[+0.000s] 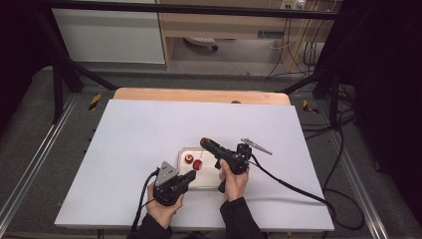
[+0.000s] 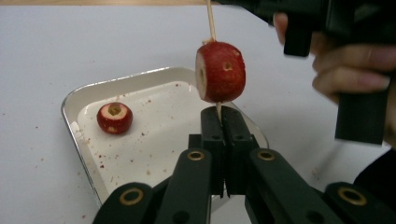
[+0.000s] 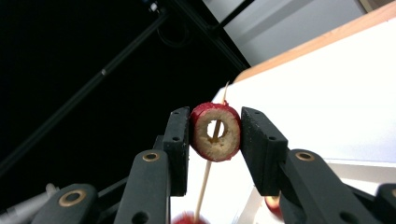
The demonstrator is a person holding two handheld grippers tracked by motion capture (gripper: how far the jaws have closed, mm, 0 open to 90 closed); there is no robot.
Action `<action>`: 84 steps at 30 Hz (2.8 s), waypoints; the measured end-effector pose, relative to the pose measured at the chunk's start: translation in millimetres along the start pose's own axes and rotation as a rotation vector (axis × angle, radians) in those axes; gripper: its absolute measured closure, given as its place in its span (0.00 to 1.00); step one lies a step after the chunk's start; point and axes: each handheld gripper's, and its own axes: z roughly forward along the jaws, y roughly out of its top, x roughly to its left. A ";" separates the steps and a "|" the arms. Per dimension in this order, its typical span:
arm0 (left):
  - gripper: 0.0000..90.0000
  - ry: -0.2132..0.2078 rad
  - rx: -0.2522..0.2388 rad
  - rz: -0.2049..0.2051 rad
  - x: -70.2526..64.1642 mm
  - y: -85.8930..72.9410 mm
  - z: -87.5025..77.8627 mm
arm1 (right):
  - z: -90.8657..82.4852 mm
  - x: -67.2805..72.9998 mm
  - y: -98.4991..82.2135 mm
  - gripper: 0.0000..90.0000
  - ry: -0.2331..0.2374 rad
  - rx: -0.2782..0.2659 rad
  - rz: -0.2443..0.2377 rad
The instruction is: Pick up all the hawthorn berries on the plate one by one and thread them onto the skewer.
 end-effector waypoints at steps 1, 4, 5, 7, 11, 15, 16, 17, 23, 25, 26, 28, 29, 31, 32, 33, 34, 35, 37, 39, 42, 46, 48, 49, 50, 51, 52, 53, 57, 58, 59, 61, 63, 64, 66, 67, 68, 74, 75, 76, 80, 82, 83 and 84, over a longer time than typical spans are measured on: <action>0.98 -0.002 0.008 -0.011 1.1 0.9 0.4 | -0.5 0.5 -1.9 0.72 -0.002 0.002 0.000; 0.98 0.000 0.013 -0.008 2.3 0.6 3.1 | -0.8 1.1 -6.3 0.72 0.003 0.019 -0.011; 0.98 -0.003 0.017 -0.012 3.3 1.0 4.4 | -0.7 1.0 -7.6 0.72 -0.001 0.025 -0.015; 0.98 -0.004 0.028 -0.016 5.2 1.3 7.6 | -0.7 0.5 -11.0 0.72 -0.009 0.037 -0.027; 0.99 -0.011 0.041 -0.017 7.3 0.9 11.0 | -1.4 1.6 -13.3 0.71 -0.022 0.050 -0.043; 0.99 -0.022 0.052 -0.015 8.2 0.2 13.3 | -3.1 2.6 -14.2 0.71 -0.032 0.057 -0.069; 0.99 -0.020 0.052 -0.011 8.0 0.2 13.5 | -3.5 2.9 -14.6 0.71 -0.036 0.064 -0.072; 0.99 -0.020 0.049 -0.009 8.0 0.4 13.5 | -3.7 3.4 -15.2 0.71 -0.037 0.070 -0.067; 0.99 -0.025 0.053 -0.008 9.7 1.0 13.9 | -2.8 2.3 -19.4 0.71 -0.029 0.095 -0.073; 0.99 -0.028 0.056 -0.006 10.3 0.9 14.4 | -3.2 2.5 -19.6 0.71 -0.032 0.096 -0.079; 0.99 -0.030 0.055 -0.006 10.7 0.9 14.2 | -3.6 2.7 -19.5 0.71 -0.034 0.097 -0.082; 0.99 -0.039 0.055 -0.004 12.4 1.3 12.8 | -4.1 3.1 -19.1 0.70 -0.034 0.098 -0.092; 0.99 -0.033 0.055 0.005 13.9 1.5 11.2 | -5.0 3.5 -18.4 0.67 -0.036 0.102 -0.102; 0.99 -0.041 0.060 0.012 16.3 0.8 8.2 | -7.2 4.9 -16.5 0.59 -0.041 0.104 -0.124; 0.98 -0.034 0.060 0.025 18.2 0.6 6.2 | -8.9 5.4 -14.8 0.56 -0.047 0.102 -0.137; 0.99 -0.039 0.065 0.029 19.9 0.1 4.4 | -11.1 5.6 -12.6 0.53 -0.053 0.104 -0.152; 0.98 -0.037 0.069 0.042 22.2 -0.6 1.7 | -13.1 5.9 -10.2 0.50 -0.060 0.110 -0.165; 0.98 -0.036 0.074 0.052 24.4 -1.1 -0.6 | -15.3 5.6 -7.4 0.45 -0.072 0.124 -0.185; 0.98 -0.036 0.079 0.060 28.3 -2.3 -4.8 | -17.2 4.5 -4.0 0.37 -0.093 0.162 -0.220; 0.98 -0.036 0.091 0.068 32.9 -3.6 -9.3 | -18.5 2.5 -1.6 0.30 -0.112 0.214 -0.257; 0.98 -0.032 0.106 0.085 40.5 -5.5 -16.6 | -18.8 -1.4 -0.3 0.20 -0.134 0.286 -0.308; 0.98 -0.016 0.124 0.102 53.4 -9.1 -29.2 | -19.3 -5.5 1.0 0.14 -0.164 0.362 -0.376; 0.98 -0.009 0.134 0.102 59.9 -11.0 -35.4 | -19.6 -6.5 2.5 0.12 -0.175 0.392 -0.393; 0.98 -0.009 0.138 0.103 63.5 -12.0 -38.7 | -19.7 -7.1 3.6 0.11 -0.180 0.406 -0.400; 0.98 -0.008 0.142 0.104 66.9 -12.8 -41.7 | -19.8 -7.7 4.9 0.10 -0.185 0.420 -0.406; 0.98 -0.005 0.150 0.105 70.1 -13.5 -44.6 | -19.6 -8.1 6.3 0.10 -0.194 0.435 -0.411; 0.98 0.000 0.152 0.106 73.0 -14.3 -47.2 | -19.3 -8.1 7.8 0.09 -0.202 0.451 -0.420; 0.98 0.000 0.158 0.105 76.0 -15.1 -49.4 | -18.6 -7.8 9.0 0.09 -0.209 0.465 -0.430; 0.98 -0.007 0.180 0.114 85.3 -19.0 -55.4 | -12.3 -4.0 13.0 0.08 -0.222 0.532 -0.465; 0.98 -0.008 0.187 0.114 86.6 -19.9 -56.1 | -9.5 -2.6 13.9 0.08 -0.221 0.547 -0.474; 0.98 -0.011 0.194 0.121 88.5 -20.6 -57.0 | -6.5 -0.8 15.1 0.08 -0.222 0.570 -0.484; 0.98 -0.023 0.203 0.121 91.3 -21.7 -58.3 | 0.7 3.2 17.7 0.08 -0.223 0.610 -0.506; 0.98 -0.026 0.204 0.120 93.4 -22.8 -59.2 | 8.0 7.9 20.1 0.09 -0.222 0.643 -0.522; 0.98 -0.032 0.208 0.124 94.5 -23.1 -59.4 | 11.9 9.9 21.3 0.09 -0.218 0.653 -0.526; 0.98 -0.031 0.217 0.129 96.4 -23.7 -59.8 | 19.4 13.6 23.0 0.10 -0.223 0.675 -0.532; 0.98 -0.032 0.220 0.130 97.2 -24.1 -60.0 | 23.3 14.7 23.9 0.11 -0.224 0.688 -0.541; 0.98 -0.026 0.219 0.131 98.1 -24.5 -60.4 | 27.5 15.3 24.5 0.11 -0.225 0.703 -0.549; 0.98 -0.015 0.230 0.139 106.4 -25.9 -65.4 | 54.9 17.3 24.1 0.15 -0.248 0.821 -0.589; 0.98 -0.011 0.232 0.143 107.2 -26.1 -65.7 | 59.8 17.4 23.7 0.16 -0.251 0.839 -0.596; 0.98 -0.010 0.237 0.145 107.5 -26.4 -65.7 | 64.9 17.8 22.8 0.17 -0.259 0.856 -0.597; 0.98 -0.010 0.247 0.149 109.2 -27.1 -65.5 | 83.8 19.1 20.1 0.21 -0.274 0.908 -0.627; 0.98 -0.008 0.251 0.145 110.5 -27.5 -65.5 | 92.3 20.0 18.9 0.23 -0.272 0.925 -0.631; 0.98 -0.007 0.250 0.144 111.3 -27.6 -65.5 | 96.3 20.3 18.6 0.24 -0.274 0.933 -0.634; 0.98 -0.009 0.252 0.141 111.5 -27.6 -65.3 | 100.1 20.6 18.5 0.25 -0.278 0.945 -0.641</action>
